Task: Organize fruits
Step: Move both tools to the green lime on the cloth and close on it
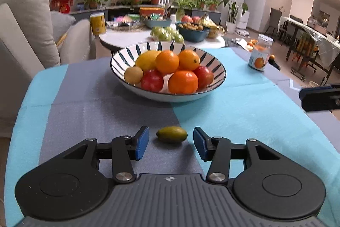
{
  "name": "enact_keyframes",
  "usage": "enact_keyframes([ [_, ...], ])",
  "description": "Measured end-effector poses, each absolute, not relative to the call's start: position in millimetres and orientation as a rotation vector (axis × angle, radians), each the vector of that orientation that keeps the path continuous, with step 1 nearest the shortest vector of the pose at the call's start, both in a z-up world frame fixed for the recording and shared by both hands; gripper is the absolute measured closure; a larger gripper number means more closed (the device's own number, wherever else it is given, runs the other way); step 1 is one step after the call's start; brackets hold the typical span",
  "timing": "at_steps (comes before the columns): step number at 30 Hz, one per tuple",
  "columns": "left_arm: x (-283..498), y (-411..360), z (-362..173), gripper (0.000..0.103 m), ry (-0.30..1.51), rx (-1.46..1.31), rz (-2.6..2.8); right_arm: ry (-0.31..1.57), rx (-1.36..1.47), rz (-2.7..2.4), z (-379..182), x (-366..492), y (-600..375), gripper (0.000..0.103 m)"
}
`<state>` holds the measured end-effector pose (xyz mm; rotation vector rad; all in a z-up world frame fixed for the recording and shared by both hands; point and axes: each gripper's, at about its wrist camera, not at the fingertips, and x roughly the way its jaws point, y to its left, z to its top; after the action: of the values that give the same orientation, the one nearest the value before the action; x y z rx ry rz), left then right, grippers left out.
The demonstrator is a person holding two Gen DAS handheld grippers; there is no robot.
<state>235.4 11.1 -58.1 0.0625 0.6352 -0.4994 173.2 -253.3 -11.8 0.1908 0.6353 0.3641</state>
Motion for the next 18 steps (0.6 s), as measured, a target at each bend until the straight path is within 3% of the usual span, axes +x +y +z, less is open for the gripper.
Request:
enact_keyframes([
  [3, 235, 11, -59, 0.061, 0.63, 0.042, -0.505, 0.635, 0.181, 0.367, -14, 163, -250, 0.035],
  [5, 236, 12, -59, 0.073, 0.628, 0.019, -0.508, 0.635, 0.167, 0.382, -14, 154, -246, 0.035],
  [18, 219, 15, -54, 0.073, 0.602, -0.006, -0.495, 0.677, 0.097, 0.347, -35, 110, -216, 0.035],
])
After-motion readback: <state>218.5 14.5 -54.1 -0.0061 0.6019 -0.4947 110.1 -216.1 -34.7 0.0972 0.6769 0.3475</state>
